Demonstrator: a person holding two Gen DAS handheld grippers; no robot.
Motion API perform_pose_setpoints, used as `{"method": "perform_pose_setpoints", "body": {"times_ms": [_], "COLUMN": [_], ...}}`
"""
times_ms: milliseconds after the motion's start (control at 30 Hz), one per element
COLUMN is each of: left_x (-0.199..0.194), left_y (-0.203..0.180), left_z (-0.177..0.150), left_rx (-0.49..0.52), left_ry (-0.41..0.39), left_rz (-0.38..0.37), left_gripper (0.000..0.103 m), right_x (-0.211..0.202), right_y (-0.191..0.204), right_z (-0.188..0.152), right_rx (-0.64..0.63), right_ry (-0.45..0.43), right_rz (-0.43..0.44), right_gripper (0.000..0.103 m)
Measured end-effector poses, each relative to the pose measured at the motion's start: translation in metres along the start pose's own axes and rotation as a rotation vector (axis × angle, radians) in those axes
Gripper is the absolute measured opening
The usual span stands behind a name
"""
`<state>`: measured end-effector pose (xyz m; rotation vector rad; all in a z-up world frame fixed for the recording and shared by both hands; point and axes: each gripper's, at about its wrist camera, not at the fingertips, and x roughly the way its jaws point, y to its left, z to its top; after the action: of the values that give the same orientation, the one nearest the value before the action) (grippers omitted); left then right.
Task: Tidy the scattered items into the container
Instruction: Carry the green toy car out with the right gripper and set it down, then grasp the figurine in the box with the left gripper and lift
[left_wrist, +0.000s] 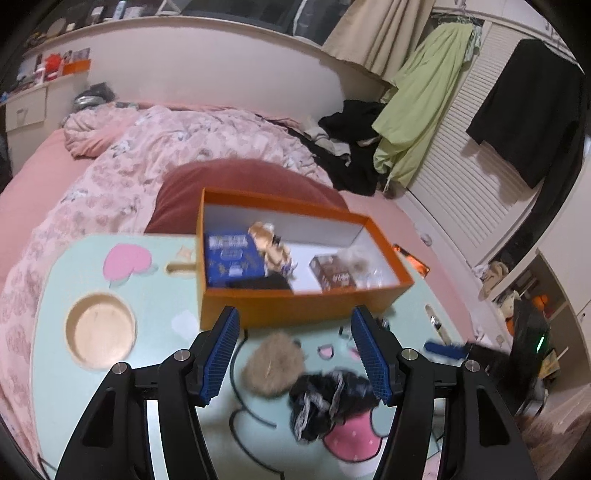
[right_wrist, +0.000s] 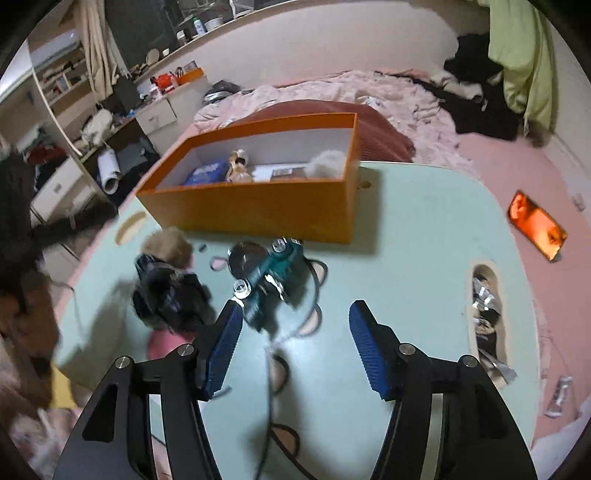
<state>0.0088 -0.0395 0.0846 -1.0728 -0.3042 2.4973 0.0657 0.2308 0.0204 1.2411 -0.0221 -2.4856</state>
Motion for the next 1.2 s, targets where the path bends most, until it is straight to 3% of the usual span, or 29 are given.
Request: {"method": "perform_pose_setpoints", "body": {"times_ms": [100, 167, 267, 367, 533, 667, 767, 833, 1033, 1200], "left_x": [0.013, 0.029, 0.055, 0.085, 0.144, 0.174, 0.179, 0.177, 0.170, 0.127], "left_y": [-0.006, -0.010, -0.016, -0.025, -0.037, -0.038, -0.039, -0.040, -0.030, -0.041], "left_z": [0.024, 0.041, 0.061, 0.073, 0.073, 0.066, 0.064, 0.062, 0.065, 0.072], "left_rx": [0.016, 0.023, 0.027, 0.047, 0.126, 0.179, 0.210, 0.212, 0.154, 0.136], "left_ry": [0.049, 0.098, 0.157, 0.227, 0.340, 0.403, 0.402, 0.406, 0.391, 0.240], "left_rz": [0.041, 0.053, 0.042, 0.081, 0.225, 0.324, 0.360, 0.354, 0.280, 0.139], "left_gripper": [0.059, 0.047, 0.045, 0.045, 0.034, 0.036, 0.035, 0.022, 0.021, 0.021], "right_x": [0.015, 0.018, 0.022, 0.021, 0.020, 0.020, 0.020, 0.019, 0.019, 0.018], "right_y": [0.007, 0.009, 0.013, 0.010, 0.002, 0.000, 0.000, 0.000, 0.001, 0.001], "right_z": [-0.008, -0.012, -0.011, -0.010, -0.009, -0.007, -0.007, -0.007, -0.007, -0.008], "right_rx": [-0.028, -0.027, -0.056, -0.052, -0.026, -0.021, -0.017, -0.014, -0.009, -0.008], "right_ry": [0.018, -0.012, -0.003, -0.004, -0.013, -0.014, -0.016, -0.017, -0.020, -0.021], "right_rz": [-0.064, -0.106, -0.138, -0.127, -0.110, -0.108, -0.103, -0.100, -0.091, -0.091], "right_gripper": [0.061, 0.067, 0.070, 0.072, 0.072, 0.072, 0.072, 0.073, 0.073, 0.074]}}
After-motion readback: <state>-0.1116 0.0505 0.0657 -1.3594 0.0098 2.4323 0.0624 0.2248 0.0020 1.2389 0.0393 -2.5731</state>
